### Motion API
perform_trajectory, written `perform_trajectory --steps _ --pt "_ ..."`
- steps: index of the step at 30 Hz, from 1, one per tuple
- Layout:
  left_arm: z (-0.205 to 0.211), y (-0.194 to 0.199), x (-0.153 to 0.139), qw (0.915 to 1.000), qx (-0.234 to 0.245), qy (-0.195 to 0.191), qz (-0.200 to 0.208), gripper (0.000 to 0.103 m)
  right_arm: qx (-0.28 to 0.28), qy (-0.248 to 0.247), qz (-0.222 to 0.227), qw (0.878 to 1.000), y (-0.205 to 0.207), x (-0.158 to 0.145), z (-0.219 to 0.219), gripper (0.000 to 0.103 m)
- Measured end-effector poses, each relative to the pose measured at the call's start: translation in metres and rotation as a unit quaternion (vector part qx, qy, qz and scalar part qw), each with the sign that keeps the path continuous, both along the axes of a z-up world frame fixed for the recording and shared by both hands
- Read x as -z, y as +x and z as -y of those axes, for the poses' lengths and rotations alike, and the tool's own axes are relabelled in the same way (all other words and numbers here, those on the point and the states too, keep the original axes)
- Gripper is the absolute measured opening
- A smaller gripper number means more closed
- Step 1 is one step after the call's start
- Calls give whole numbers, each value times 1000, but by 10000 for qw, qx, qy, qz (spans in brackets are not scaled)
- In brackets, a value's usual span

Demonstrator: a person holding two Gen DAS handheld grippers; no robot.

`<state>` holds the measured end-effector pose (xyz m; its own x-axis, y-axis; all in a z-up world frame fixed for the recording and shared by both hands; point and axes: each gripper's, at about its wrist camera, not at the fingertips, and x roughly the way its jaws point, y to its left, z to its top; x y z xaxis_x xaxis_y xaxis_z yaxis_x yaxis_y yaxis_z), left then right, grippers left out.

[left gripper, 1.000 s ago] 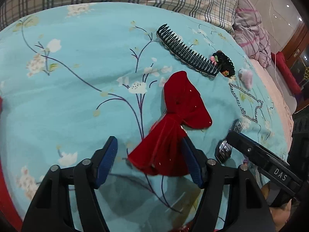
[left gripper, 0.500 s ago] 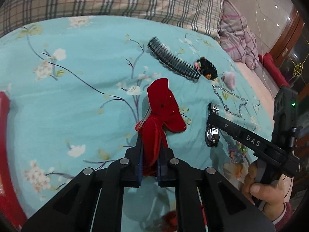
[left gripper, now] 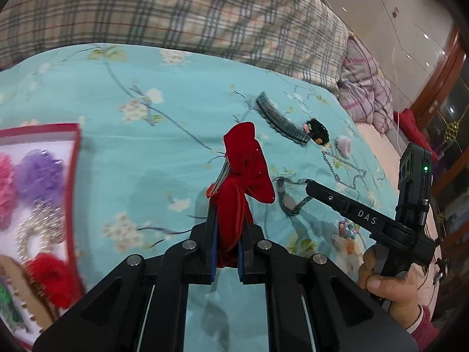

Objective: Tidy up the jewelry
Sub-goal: 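Carry the silver watch and red bow over the box and lower them inside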

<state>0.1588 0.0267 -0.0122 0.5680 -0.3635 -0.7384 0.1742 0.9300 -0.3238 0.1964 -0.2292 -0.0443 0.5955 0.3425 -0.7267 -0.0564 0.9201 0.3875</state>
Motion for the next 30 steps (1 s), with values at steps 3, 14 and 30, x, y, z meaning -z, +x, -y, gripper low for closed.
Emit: perform_trajectory --steps 3,14,30 --pt "-14 -8 -1 9999 -139 -1 3 8 -102 -167 38 9998 -2 -4 -16 14" --pt "-63 -36 -9 9977 -646 -174 65 8 -450 -83 180 9988 -9 -20 -53 14" --pt "-168 -96 -39 9862 -1594 -144 432 8 -1341 9 383 9902 -26 -45 -156 14"
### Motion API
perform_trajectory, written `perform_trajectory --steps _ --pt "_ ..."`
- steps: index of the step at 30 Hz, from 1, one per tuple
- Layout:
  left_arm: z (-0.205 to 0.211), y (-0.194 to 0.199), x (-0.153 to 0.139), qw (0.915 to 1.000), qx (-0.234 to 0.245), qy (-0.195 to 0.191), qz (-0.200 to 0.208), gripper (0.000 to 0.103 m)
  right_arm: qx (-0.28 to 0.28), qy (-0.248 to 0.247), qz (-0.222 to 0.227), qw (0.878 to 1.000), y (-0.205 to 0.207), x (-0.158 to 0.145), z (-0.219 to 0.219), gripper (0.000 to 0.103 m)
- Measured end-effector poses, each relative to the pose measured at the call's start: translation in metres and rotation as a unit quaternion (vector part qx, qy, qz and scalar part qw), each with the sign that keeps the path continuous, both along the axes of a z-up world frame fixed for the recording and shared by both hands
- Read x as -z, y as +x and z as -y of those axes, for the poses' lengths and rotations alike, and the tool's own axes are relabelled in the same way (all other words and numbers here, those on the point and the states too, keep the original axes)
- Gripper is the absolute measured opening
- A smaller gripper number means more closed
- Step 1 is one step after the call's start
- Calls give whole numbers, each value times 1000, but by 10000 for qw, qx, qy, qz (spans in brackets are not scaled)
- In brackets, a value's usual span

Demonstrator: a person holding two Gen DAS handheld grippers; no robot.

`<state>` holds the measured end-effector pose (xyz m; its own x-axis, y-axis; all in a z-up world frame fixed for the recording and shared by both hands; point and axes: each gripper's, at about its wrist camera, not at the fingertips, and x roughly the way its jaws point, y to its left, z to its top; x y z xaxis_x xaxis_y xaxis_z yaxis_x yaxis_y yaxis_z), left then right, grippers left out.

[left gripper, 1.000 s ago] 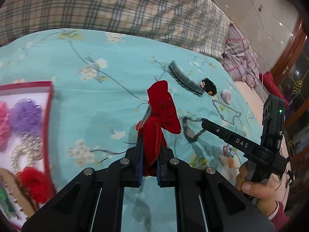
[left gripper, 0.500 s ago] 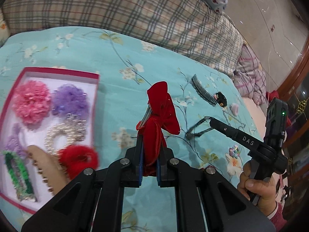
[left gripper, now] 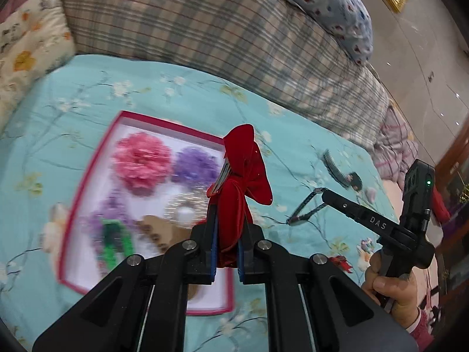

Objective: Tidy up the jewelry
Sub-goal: 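Carry the silver watch and red bow over the box and lower them inside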

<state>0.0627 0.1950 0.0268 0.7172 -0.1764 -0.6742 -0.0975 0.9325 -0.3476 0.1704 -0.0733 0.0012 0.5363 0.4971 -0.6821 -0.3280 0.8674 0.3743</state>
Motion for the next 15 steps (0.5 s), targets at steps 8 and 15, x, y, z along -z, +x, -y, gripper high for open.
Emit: perform_trajectory --steps 8,15 --pt "-40 -20 3 9992 -393 28 -29 8 -452 46 25 9990 -8 -5 -54 14" --pt "-64 -28 11 9980 -615 -10 -108 8 -711 47 5 9975 -11 -6 -89 14"
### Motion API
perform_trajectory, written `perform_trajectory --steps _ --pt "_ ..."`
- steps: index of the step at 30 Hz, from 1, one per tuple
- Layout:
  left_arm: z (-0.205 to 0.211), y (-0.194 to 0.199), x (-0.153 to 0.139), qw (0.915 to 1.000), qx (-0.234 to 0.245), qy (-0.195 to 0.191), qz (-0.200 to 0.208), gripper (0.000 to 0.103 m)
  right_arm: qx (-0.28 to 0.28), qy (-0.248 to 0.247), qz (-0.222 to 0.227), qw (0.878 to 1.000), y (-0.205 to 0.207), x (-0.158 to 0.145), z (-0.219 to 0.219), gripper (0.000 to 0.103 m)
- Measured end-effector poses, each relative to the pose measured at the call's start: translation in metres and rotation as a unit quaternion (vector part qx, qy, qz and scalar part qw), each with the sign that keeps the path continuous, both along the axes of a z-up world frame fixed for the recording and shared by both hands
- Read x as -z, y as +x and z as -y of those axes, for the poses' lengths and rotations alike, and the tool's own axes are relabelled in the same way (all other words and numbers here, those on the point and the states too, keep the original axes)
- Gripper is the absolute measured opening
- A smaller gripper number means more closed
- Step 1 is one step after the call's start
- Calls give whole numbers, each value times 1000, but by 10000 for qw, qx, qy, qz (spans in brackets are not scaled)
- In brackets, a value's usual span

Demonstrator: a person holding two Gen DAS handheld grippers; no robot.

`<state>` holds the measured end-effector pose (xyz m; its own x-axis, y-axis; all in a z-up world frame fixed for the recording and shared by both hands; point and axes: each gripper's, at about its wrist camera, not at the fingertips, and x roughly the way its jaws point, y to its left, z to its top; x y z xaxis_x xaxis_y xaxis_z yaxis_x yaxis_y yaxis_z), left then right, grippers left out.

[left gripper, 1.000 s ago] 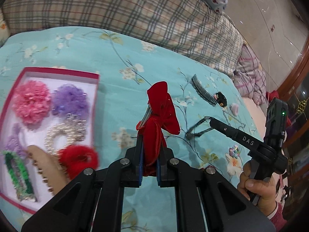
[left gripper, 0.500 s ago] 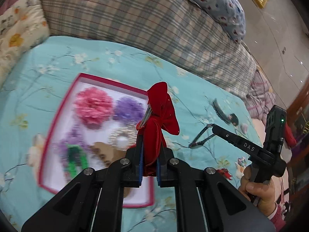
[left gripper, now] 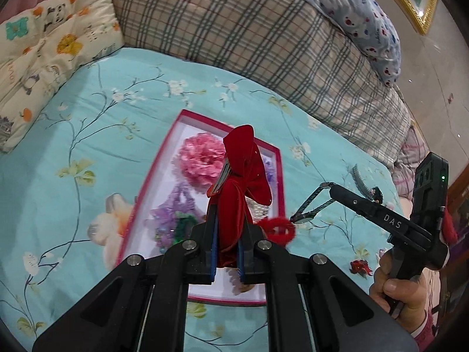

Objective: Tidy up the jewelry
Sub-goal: 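Carry the silver watch and red bow over the box and lower them inside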

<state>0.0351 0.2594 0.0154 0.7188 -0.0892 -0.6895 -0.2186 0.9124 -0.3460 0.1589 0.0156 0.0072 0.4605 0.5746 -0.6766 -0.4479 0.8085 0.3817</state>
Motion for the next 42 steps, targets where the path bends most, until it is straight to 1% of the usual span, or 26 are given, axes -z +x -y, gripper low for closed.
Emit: perform_trajectory --steps 5,12,18,24,29,34,36,42 --pt "-12 2 5 9999 -125 1 -45 8 -119 -7 -34 9999 1 3 -18 14" --pt "-27 17 26 9993 -270 -104 -235 8 -214 -31 -70 9997 10 12 -40 14" --pt "-33 29 46 9984 -310 -124 -463 8 -268 -101 -166 9995 16 29 -54 14" --pt "-37 31 61 9974 -343 -144 -618 8 -337 -242 -283 9987 17 45 -59 14" --pt "-38 33 66 9970 -340 -149 -683 8 -401 -372 -465 9974 18 60 -62 14" --pt "-37 33 66 9967 -342 -92 -735 10 -376 -408 -494 9972 18 61 -61 15" --pt "-37 33 66 9967 -320 -79 -744 11 -372 -419 -580 9967 19 64 -61 18" --pt "-35 34 68 9962 -305 -66 -812 15 -296 -501 -602 9965 18 67 -56 18"
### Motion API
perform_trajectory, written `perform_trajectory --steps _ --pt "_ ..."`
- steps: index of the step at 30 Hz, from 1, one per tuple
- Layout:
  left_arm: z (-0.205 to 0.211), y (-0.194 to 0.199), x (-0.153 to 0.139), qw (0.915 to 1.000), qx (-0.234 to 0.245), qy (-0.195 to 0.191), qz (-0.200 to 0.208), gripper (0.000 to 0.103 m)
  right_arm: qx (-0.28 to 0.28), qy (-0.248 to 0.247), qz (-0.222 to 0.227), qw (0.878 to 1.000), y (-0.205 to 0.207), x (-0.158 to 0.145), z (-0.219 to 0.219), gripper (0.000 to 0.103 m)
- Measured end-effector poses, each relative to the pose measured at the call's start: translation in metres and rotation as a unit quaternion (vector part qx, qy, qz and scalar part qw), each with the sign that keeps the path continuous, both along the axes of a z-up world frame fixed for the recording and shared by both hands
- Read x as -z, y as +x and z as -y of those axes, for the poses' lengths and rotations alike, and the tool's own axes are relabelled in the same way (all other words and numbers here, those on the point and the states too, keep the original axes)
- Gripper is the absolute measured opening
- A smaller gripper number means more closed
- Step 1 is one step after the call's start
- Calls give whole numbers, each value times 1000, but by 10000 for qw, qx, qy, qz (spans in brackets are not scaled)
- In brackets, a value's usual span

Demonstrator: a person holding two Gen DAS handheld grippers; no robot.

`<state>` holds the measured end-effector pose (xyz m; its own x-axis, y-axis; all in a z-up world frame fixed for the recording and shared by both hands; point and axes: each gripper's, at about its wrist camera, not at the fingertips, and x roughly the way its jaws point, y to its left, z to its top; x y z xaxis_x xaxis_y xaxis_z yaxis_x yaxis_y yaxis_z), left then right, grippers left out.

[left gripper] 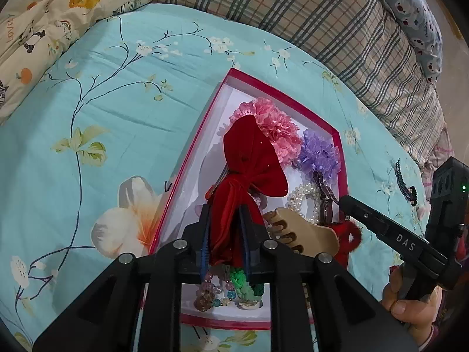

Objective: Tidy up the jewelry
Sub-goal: 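Carry the silver watch and red bow over the box and lower them inside, then open both tools to release the watch and bow into the box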

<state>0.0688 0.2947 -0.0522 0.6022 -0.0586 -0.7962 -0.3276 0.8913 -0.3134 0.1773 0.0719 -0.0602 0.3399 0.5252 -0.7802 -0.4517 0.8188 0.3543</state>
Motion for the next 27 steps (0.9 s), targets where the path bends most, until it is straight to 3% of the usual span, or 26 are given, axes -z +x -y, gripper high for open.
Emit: perform_trajectory --steps 6,9,10,14,17,22,27 --pt "2 0 -2 9999 -11 125 -53 23 -57 -24 41 10000 -2 -2 -1 18" --pt "3 0 -5 9997 -44 224 -67 34 -68 -29 7 10000 -1 -2 -1 19" --pt "3 0 -6 9997 -56 233 -69 43 -58 -29 10 10000 -2 -3 0 20" --pt "4 -3 -9 9996 -73 274 -55 62 13 -44 100 9999 -4 -7 5 31" --pt "7 -6 -12 9996 -59 276 -64 67 2 12 108 9999 -6 -12 10 41" --pt "15 -18 -20 9991 -22 410 -41 73 -76 27 155 9998 -14 -19 17 42" --pt "26 -36 -28 9968 -56 792 -122 79 -233 -32 273 9994 -30 -28 26 52"
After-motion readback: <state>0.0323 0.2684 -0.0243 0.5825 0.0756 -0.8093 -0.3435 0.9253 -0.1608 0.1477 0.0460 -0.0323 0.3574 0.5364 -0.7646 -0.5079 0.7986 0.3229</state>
